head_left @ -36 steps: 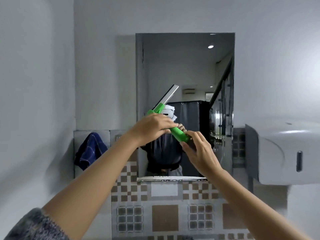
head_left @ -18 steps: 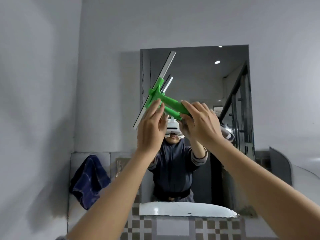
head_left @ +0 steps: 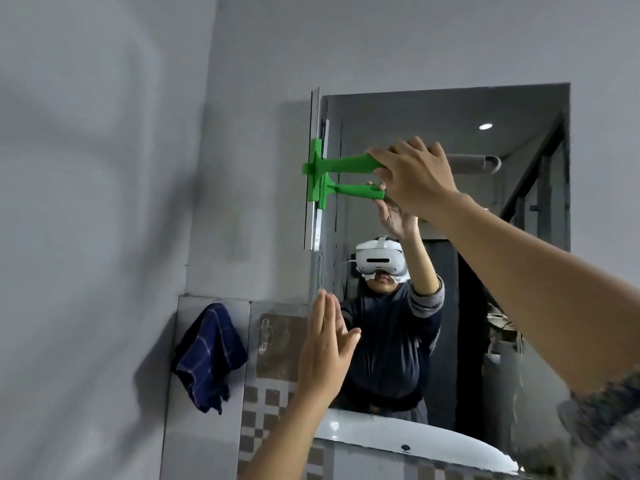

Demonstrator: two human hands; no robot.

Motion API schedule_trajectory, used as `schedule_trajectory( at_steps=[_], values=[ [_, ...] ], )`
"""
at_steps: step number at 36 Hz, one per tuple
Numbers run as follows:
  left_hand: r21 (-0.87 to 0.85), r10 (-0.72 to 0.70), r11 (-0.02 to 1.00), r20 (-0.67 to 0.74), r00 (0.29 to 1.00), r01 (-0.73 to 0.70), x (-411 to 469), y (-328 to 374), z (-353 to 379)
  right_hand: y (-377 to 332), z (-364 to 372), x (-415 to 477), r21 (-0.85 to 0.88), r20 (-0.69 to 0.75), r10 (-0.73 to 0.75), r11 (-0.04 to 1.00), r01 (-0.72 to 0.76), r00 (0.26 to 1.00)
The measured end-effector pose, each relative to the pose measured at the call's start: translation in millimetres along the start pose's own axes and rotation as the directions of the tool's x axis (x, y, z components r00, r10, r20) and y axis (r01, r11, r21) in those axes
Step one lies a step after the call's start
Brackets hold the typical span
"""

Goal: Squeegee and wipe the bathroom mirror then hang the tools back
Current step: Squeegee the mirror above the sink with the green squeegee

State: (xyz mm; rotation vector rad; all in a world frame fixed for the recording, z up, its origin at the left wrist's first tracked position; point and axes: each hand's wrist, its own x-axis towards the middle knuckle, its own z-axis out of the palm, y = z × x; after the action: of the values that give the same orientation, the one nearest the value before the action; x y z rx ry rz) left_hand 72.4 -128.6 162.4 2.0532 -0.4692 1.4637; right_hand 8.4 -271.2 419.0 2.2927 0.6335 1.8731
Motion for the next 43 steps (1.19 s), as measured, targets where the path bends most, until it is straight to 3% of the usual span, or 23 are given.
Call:
schedule_trajectory(
  at_steps=[16,43],
  values=[
    [0.048,-0.003,0.999,0.094,0.996,-0.002,2,-5,-1,-10,6,9,-0.013,0.033,0.102,0.995,-0.101,0.994],
    [0.039,0.002,0.999,0.084,0.996,-0.005,1,-9,0,2,-17,17,-0.097,0.184,0.074,0.994,-0.057,0.980]
  ],
)
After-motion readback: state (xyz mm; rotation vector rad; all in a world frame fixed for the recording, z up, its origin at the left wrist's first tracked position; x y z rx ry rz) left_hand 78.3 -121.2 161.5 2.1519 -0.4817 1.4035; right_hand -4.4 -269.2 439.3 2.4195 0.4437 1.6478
